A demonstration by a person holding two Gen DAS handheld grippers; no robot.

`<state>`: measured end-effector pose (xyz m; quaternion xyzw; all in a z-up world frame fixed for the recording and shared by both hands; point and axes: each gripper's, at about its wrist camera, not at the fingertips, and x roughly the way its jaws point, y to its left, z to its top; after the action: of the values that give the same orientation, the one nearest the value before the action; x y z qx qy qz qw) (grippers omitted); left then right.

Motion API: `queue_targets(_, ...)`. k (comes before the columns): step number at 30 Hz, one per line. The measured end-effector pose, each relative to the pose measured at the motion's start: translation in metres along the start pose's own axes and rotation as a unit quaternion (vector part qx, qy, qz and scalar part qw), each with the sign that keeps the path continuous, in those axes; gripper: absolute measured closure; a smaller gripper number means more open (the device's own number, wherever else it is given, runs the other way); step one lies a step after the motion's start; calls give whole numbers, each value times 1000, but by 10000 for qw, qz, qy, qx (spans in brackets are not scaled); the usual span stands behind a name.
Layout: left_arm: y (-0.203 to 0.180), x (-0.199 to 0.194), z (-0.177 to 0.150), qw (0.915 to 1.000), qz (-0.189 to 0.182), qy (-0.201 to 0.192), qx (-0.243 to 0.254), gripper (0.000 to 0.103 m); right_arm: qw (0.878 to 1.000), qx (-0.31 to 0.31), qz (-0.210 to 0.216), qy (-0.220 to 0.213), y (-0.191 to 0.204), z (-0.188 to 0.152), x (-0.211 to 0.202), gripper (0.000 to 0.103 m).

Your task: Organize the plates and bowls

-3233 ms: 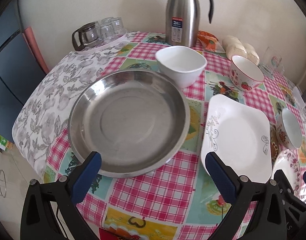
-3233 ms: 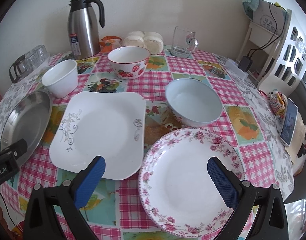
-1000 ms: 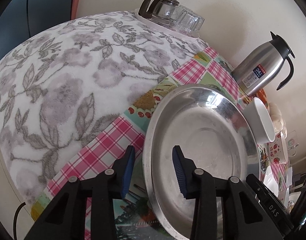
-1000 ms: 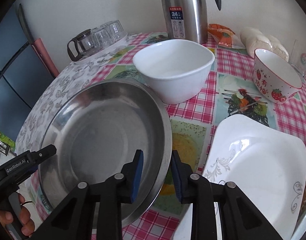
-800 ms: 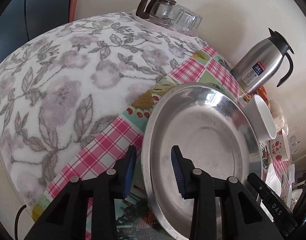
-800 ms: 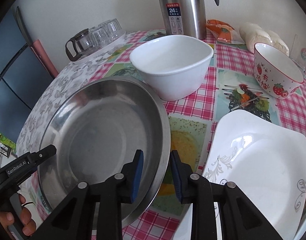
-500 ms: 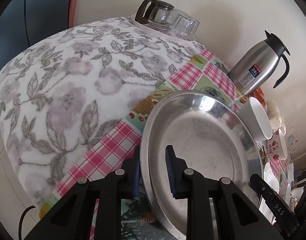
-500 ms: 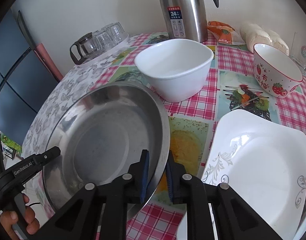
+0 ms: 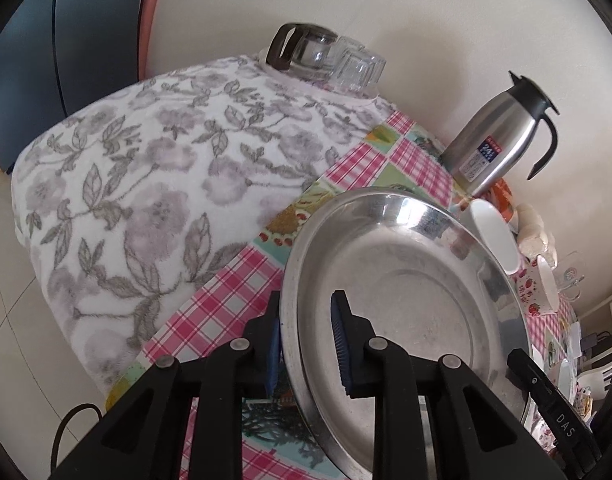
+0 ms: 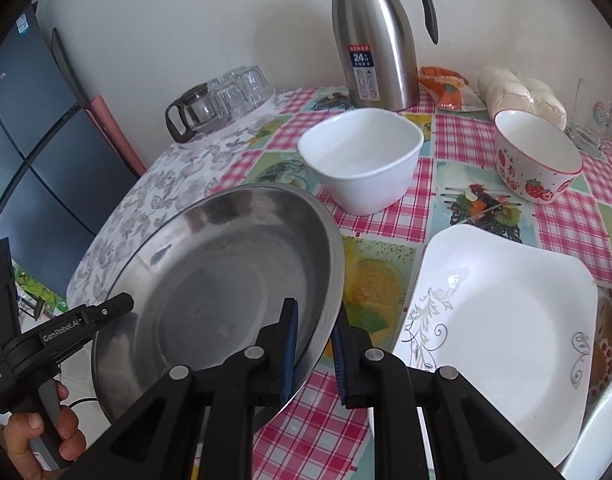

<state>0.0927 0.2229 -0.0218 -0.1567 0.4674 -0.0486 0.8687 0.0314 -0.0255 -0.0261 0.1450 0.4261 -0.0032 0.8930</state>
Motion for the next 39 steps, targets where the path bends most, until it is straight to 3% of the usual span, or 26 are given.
queue_targets(14,-77,-54,5,9966,-404,-271,669,79,9940,507,67,-969,-38,-8,-84,85)
queue_targets(22,-144,-69,1,9899,-630,-350,1219,79,9811,1147,-57,-1557,-82,-9,-123,86)
queue_targets(30,-209,-63,-17,9821,-771,-277,1697,79,9643,1583,-545,-2050,-127,-18,-158,85)
queue_targets(39,-247,-39,-39,9801,-872,37,1784,79,9525,1949,-949,-2140,-166,-31,-172,85)
